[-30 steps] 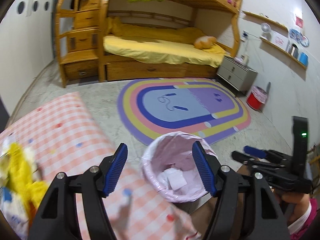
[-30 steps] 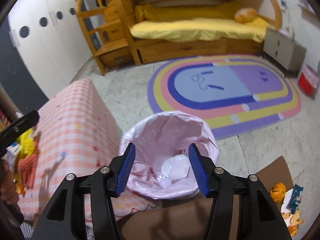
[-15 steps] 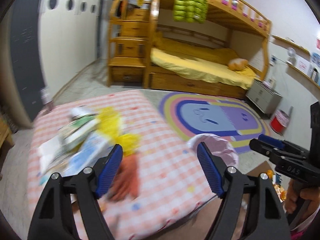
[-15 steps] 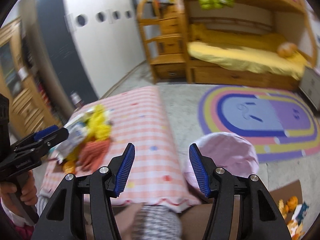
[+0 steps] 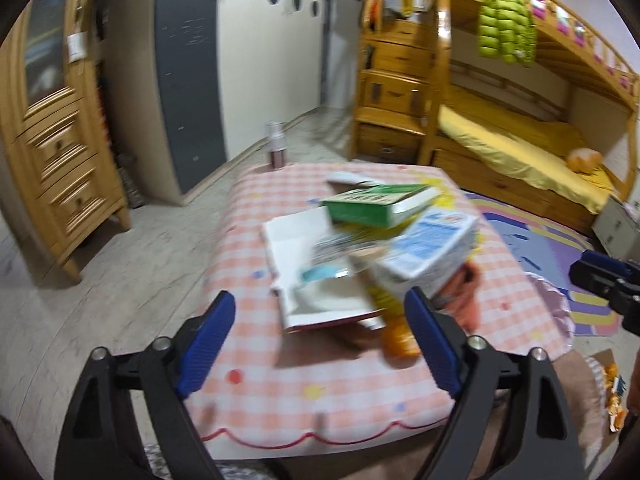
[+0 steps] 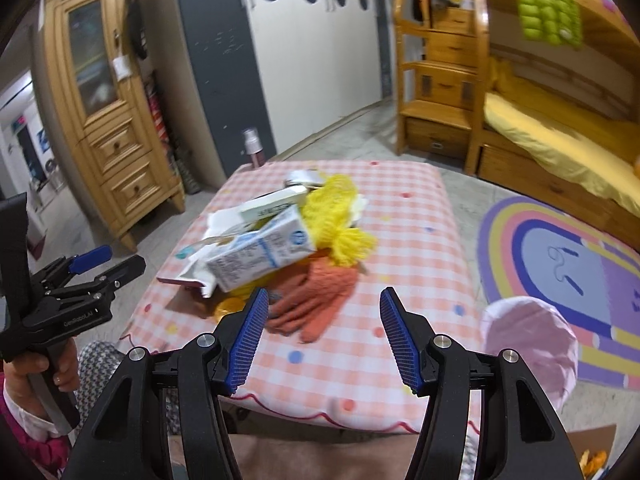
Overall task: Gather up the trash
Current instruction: 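Open both grippers over the pink wastebasket to drop the items, then grasp the clear plastic snack bag with the left gripper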
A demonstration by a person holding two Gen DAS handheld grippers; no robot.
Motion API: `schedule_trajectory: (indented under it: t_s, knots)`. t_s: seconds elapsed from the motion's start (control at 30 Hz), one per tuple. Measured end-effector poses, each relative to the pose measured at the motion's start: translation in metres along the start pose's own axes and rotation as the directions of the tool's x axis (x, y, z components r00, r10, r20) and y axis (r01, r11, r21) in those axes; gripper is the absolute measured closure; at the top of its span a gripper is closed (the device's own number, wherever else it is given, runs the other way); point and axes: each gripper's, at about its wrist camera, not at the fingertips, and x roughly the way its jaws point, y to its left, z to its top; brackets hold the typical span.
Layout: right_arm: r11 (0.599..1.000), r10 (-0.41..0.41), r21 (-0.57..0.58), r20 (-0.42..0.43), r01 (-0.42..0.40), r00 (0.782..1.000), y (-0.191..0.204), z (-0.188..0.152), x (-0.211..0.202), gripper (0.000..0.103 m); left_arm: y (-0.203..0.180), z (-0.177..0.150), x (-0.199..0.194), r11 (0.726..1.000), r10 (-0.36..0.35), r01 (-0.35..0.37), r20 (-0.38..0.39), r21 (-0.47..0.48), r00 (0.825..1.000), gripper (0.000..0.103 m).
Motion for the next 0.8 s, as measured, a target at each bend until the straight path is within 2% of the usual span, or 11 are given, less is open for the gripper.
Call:
schedule_trajectory:
  t_s: [0.2, 0.4, 0.5, 0.67, 0.8]
  knots:
    - [0.999, 0.003, -0.036, -0.005, -0.003, 1.000, 0.018, 0.007, 0.012, 0.044, 0.015, -0.001, 0.013, 1.000, 0.005, -0.005, -0.022, -0.009, 1.000, 0.018]
    - [0.999, -0.014, -0.035, -0.020, 0.013, 1.000, 0.021, 0.012, 0.023, 0.044, 0.007, -0.001, 0.042, 0.998, -0.032, 0.034, -0.046, 0.059, 0.998, 0.018]
    - [1.000, -0.014, -0.027, -0.038, 0.013, 0.999, 0.019, 0.011, 0.031, 0.044, 0.000, 0.003, 0.058, 0.994, -0.015, 0.021, -0.055, 0.109, 0.998, 0.018]
    - [1.000, -0.022, -0.021, -0.063, 0.020, 0.998, 0.015, 0.012, 0.042, 0.044, -0.011, 0.008, 0.082, 0.987, -0.018, 0.033, -0.093, 0.158, 0.996, 0.029]
    - [1.000, -0.023, -0.013, -0.074, 0.022, 0.997, 0.011, 0.011, 0.048, 0.044, -0.017, 0.015, 0.090, 0.983, -0.020, 0.035, -0.085, 0.181, 0.996, 0.034]
